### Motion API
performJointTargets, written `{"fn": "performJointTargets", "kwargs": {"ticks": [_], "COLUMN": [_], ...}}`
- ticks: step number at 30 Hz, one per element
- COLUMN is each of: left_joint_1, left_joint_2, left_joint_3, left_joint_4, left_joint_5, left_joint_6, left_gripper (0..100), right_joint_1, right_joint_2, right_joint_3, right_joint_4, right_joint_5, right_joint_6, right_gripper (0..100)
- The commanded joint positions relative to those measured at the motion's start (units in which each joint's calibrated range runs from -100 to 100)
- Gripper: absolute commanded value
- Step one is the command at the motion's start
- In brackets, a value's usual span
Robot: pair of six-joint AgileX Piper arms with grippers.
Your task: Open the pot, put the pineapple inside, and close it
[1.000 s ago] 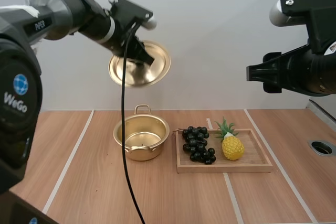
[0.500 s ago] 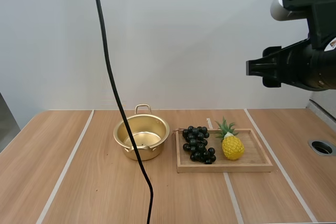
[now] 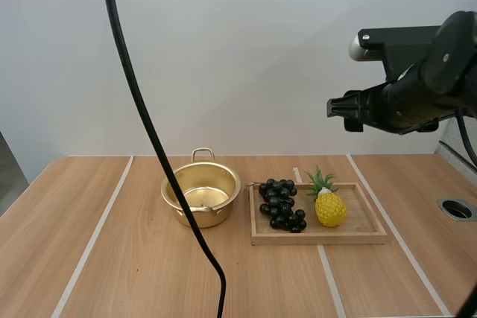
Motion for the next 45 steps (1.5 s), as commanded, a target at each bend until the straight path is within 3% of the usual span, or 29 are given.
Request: {"fn": "performJointTargets", "kwargs": {"ticks": [1, 6, 23, 45], "left_joint_1": [-0.03, -0.03, -0.03, -0.03], "left_joint_2": [-0.9, -1.2, -1.3, -1.3], "left_joint_3": [-0.5, -0.5, -0.6, -12.1], "left_joint_4": [-0.8, -0.8, -0.6, -0.9], "left_joint_5": [-1.0, -1.0, -1.7, -2.4], "left_joint_6": [-0.4, -0.4, -0.4, -0.4], "left_gripper": [0, 0, 0, 0], "right_joint_1": [-0.2, -0.2, -0.2, -0.2], "right_joint_2": [5.2, 14.4, 31.4, 43.9], "right_joint_3": [0.3, 0.3, 0.3, 0.3], "right_joint_4": [4.0, 9.7, 9.6, 9.7], "right_joint_5": [-1.8, -1.6, 0.3, -4.1], "right_joint_6": [-2.9, -7.1, -10.8, -13.9], "right_gripper": [100, 100, 100, 100]}}
